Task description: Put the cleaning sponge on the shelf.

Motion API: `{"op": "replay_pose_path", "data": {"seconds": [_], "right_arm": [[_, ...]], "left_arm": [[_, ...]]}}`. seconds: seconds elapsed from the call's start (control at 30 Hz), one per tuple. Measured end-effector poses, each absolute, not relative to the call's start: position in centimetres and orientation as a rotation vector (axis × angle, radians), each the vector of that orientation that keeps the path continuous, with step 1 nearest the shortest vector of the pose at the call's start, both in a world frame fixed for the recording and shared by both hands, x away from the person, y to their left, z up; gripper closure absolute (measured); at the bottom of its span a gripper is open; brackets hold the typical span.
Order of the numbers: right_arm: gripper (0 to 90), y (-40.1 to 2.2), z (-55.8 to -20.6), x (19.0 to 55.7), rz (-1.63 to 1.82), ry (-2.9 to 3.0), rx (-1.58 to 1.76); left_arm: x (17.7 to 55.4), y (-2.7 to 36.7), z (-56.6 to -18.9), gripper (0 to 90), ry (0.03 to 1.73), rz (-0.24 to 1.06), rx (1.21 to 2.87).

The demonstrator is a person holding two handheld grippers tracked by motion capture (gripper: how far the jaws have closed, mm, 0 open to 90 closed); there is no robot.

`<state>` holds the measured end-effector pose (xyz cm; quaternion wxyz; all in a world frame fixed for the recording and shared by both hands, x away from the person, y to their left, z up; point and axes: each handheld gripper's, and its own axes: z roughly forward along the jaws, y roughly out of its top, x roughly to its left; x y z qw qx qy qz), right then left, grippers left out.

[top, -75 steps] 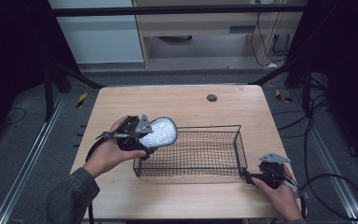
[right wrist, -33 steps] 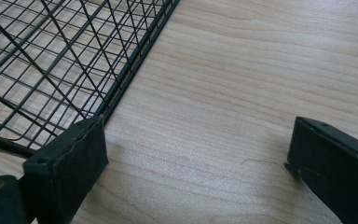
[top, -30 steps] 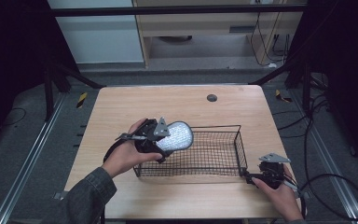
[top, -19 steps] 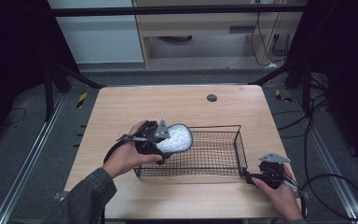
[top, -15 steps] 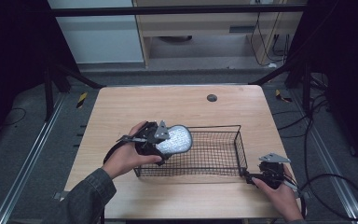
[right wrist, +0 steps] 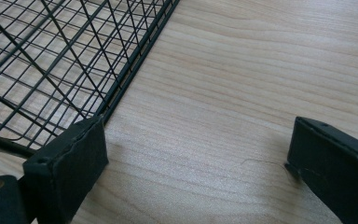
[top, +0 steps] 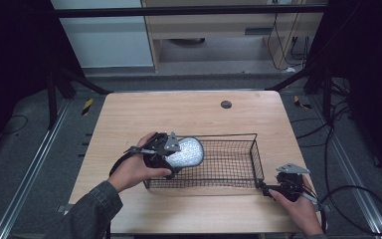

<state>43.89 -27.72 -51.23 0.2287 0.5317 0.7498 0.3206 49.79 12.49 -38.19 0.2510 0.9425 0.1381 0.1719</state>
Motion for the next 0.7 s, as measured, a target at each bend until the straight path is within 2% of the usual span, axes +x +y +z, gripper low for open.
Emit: {"op": "replay_pose_path", "data": {"seconds": [0.37,0.4,0.7], "right_arm": [[5.0,-27.72,-51.23,43.89,0.883,2.064,1.464],[5.0,-27.73,-51.23,43.89,0.883,2.064,1.464],[5.0,-27.73,-51.23,43.89,0.883,2.064,1.464]], "left_arm": [[49.88,12.38,-38.62,6.1,0.387,0.433,2.583],[50.04,12.46,-38.85,5.0,0.418,0.393,2.565],[50.11,12.74,-38.74,4.5,0.443,0.384,2.530]]}}
